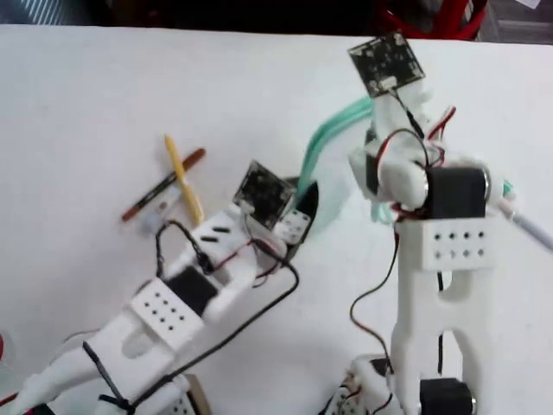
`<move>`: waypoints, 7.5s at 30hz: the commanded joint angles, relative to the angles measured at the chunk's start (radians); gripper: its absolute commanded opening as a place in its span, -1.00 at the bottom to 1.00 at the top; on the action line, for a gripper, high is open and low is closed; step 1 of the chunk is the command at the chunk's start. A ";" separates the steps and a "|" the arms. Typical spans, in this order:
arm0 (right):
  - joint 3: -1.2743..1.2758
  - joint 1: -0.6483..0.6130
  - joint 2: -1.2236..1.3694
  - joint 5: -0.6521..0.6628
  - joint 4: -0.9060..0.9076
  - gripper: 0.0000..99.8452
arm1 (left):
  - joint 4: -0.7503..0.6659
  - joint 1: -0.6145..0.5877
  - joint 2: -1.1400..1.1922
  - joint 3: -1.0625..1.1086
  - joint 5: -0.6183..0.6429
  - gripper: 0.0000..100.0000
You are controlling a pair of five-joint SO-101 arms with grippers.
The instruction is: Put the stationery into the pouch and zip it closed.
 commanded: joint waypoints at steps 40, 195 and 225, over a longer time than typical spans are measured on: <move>0.232 -0.599 -0.440 0.218 0.179 -0.96 | -0.028 -0.084 0.008 -0.020 0.017 -0.95; 0.259 -0.139 -0.119 -0.634 -0.860 -0.96 | 0.456 -0.163 0.015 -0.164 -0.127 -0.95; 0.259 -0.145 -0.145 -0.477 -0.705 -0.55 | 0.428 -0.205 0.015 -0.163 -0.126 -0.95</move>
